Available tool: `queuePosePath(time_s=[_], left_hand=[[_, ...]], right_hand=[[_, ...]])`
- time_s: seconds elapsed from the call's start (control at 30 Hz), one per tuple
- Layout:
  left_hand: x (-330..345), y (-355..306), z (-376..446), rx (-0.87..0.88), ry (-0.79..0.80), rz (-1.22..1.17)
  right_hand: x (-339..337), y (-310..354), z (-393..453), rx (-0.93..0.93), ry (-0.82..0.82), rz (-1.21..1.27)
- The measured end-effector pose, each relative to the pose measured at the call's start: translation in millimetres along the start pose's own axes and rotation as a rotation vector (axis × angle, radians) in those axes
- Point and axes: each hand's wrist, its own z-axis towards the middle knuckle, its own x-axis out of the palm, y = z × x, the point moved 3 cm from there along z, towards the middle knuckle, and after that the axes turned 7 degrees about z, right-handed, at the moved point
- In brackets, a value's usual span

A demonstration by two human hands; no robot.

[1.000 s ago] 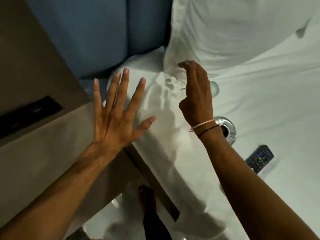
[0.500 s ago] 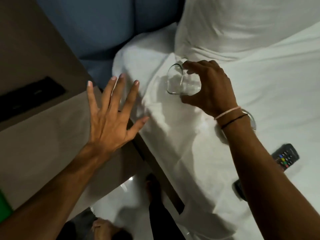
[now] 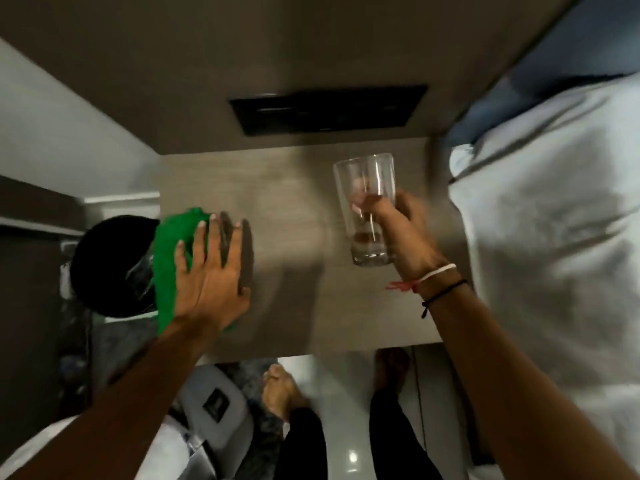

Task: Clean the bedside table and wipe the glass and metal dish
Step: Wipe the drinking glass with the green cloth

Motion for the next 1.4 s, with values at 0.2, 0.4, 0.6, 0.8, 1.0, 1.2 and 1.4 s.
queuePosePath(time_s=[0.2, 0.4, 0.6, 0.8, 1.0, 1.2, 1.4], left_hand=[[25.7, 33.7, -2.5, -0.071, -0.013, -0.059], [-42.4, 72.0, 27.3, -0.177, -0.281, -0.653], [-110.8, 14.1, -2.7, -0.036, -0.781, -0.991], [-86.4, -58.1, -34.6, 0.271, -0.21, -1.231], [-85.9, -24.8, -58.9, 0.272, -0.297, -1.156], [-129.0, -27.1, -18.9, 0.278, -0.428, -1.216], [-115.0, -68.2, -33.7, 0.166, -0.373, -1.212]], right_hand=[[70.7, -66.1, 12.3, 0.303, 0.207, 0.357], [79.2, -91.3, -3.8, 0.385, 0.254, 0.629], [87.3, -77.7, -16.6, 0.296, 0.162, 0.481], [86.6, -57.3, -9.9, 0.183, 0.024, 0.65], [56.0, -60.4, 2.4, 0.203, 0.04, 0.575], [59.6, -75.8, -8.8, 0.187, 0.126, 0.635], [56.2, -75.2, -8.7, 0.228, 0.14, 0.772]])
